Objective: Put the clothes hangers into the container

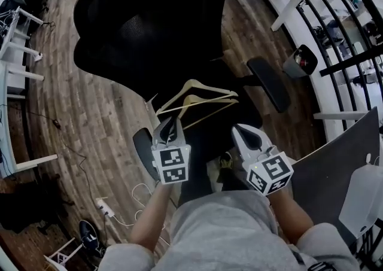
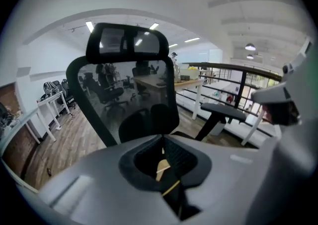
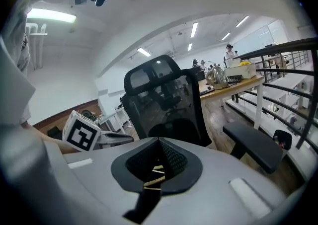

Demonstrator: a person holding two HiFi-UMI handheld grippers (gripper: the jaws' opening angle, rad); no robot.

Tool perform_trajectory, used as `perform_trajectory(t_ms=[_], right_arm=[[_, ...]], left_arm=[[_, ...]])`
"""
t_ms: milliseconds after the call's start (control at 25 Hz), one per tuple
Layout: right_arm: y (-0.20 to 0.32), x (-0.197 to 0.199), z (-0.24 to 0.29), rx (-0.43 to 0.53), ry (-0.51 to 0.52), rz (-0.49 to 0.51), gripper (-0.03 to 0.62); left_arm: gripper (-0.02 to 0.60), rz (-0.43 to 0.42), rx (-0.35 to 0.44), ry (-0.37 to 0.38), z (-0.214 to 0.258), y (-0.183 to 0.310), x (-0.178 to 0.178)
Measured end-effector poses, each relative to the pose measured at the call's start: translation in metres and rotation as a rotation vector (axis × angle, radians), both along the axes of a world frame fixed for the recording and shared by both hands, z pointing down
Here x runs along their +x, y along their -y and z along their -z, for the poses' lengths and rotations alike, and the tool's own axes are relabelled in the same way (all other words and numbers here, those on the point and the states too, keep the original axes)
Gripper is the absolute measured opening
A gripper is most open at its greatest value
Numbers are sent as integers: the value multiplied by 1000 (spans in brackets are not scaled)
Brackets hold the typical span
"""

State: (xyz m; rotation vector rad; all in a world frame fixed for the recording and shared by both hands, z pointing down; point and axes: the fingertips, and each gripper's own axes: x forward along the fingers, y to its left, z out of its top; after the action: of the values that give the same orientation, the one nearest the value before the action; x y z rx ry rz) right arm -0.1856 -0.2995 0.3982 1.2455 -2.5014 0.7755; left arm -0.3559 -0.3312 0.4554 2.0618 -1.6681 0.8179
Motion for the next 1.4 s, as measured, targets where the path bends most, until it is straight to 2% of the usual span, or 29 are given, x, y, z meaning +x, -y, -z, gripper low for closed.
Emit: perform_trajectory(t_ms=[80,320,480,560,760,840,920,1080,1280,1400], right_arm=[[10,-9,-10,-19,-9,-14,-2],[41,-35,-47,-59,-36,-31,-2],[47,-45,-77,-101,-60,-55,-2],[48,-47,-91,-134,-71,-75,-2],[36,-45,-133,-200,-90,-111,-2],[32,-41,-148,-234,-98,-127,-2],[26,-36,-160,-268,-102,-146,-2],[9,-33,-178,-318,-108,-170,-2],[2,-36,-181,-346,-102,-184,-2],[2,-41,-178,-347,-91,-188,-2]], left_arm=[[17,-15,-52,36,-34,21,-9],[80,-50,-236,126,-152,73,-27],[115,-61,-319,146,-214,94,-42],[155,-99,-364,165,-246,100,-48],[186,-248,-445,267,-326,102,-63],[191,-292,-467,285,-351,104,-65],[198,-319,-499,288,-374,107,-65],[170,-390,-557,285,-404,105,-62],[167,-381,-591,301,-411,109,-62],[156,-406,-580,310,-411,111,-60]])
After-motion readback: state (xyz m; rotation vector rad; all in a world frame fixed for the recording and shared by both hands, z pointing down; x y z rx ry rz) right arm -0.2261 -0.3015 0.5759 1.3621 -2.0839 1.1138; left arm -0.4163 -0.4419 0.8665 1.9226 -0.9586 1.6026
